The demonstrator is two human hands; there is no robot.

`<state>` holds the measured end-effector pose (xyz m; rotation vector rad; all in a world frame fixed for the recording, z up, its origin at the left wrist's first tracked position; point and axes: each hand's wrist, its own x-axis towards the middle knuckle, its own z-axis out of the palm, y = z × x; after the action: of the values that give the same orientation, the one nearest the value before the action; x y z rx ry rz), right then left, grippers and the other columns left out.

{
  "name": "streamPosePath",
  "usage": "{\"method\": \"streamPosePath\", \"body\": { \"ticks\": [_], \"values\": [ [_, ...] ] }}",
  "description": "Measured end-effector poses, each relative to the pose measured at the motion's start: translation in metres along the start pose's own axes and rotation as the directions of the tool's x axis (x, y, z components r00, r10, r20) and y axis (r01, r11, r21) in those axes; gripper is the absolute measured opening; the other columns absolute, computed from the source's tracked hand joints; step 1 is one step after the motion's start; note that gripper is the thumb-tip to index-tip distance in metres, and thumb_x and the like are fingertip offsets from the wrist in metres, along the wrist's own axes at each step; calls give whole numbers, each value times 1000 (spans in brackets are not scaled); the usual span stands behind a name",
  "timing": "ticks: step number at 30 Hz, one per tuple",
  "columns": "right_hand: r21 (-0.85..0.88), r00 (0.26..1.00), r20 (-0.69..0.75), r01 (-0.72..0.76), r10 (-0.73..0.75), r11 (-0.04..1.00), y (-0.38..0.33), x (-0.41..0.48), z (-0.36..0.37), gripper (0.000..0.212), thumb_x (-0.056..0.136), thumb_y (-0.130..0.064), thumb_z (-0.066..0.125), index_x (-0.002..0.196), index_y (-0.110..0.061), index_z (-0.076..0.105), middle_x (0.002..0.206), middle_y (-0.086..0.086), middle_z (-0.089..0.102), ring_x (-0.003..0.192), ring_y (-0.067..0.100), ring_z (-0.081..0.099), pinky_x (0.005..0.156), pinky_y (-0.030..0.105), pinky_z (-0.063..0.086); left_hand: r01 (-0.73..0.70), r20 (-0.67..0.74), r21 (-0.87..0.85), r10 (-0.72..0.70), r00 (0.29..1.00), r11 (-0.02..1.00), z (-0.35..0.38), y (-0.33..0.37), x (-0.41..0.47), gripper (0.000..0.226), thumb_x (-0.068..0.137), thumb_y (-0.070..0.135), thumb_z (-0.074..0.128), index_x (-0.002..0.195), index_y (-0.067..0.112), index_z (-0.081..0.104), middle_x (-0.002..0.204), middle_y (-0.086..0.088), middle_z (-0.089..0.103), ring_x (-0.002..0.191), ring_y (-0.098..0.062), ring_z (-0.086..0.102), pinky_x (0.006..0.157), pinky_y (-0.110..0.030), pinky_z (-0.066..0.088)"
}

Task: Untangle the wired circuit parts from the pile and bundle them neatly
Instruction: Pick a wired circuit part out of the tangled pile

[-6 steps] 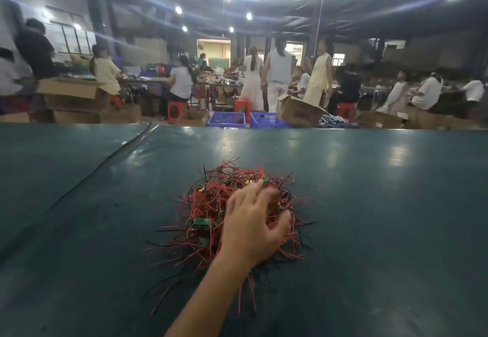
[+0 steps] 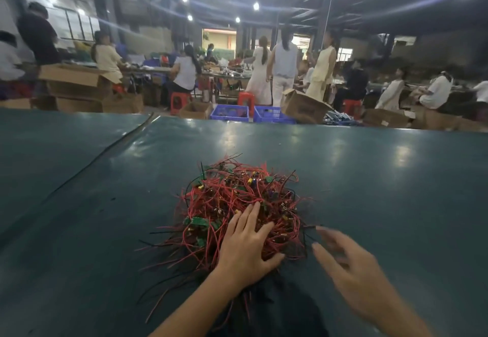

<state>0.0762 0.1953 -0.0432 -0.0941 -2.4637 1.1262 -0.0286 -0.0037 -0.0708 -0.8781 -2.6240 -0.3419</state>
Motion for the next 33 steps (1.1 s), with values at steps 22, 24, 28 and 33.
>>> {"method": "streamPosePath", "body": {
  "ticks": [22, 24, 28, 33],
  "values": [
    [165, 941, 294, -225, 170, 960, -44, 146, 179, 71, 90, -63, 53, 143, -17, 48, 154, 5, 37, 141, 22, 36, 116, 41, 31, 232, 66, 229, -252, 965, 946, -31, -142, 8, 68, 87, 65, 51, 146, 35, 37, 162, -7, 15, 150, -22, 11, 120, -38, -1],
    [193, 944, 307, -184, 119, 964, -41, 145, 168, 55, 92, -49, 60, 135, -15, 57, 138, 4, 55, 126, 18, 52, 107, 34, 43, 275, 31, 223, -289, 957, 935, -38, -139, 12, 74, 86, 68, 48, 149, 35, 28, 163, -4, 10, 149, -20, 14, 120, -40, 1],
    [219, 952, 301, -127, 57, 967, -28, 127, 144, 30, 94, -27, 64, 120, -12, 66, 104, -3, 69, 86, 3, 64, 68, 7, 46, 222, -283, -142, -254, 925, 965, -49, -100, 28, 74, 80, 58, 49, 143, 22, 33, 143, 2, 46, 129, -16, 43, 111, -37, 24],
    [257, 978, 206, -69, 15, 964, -13, 103, 120, 21, 94, -18, 63, 115, -17, 67, 104, -10, 69, 86, -3, 65, 72, 4, 45, 107, -191, -21, -109, 976, 994, -21, -65, 46, 54, 88, 43, 48, 138, 20, 48, 137, 4, 51, 126, -15, 46, 106, -31, 29]
  ]
}}
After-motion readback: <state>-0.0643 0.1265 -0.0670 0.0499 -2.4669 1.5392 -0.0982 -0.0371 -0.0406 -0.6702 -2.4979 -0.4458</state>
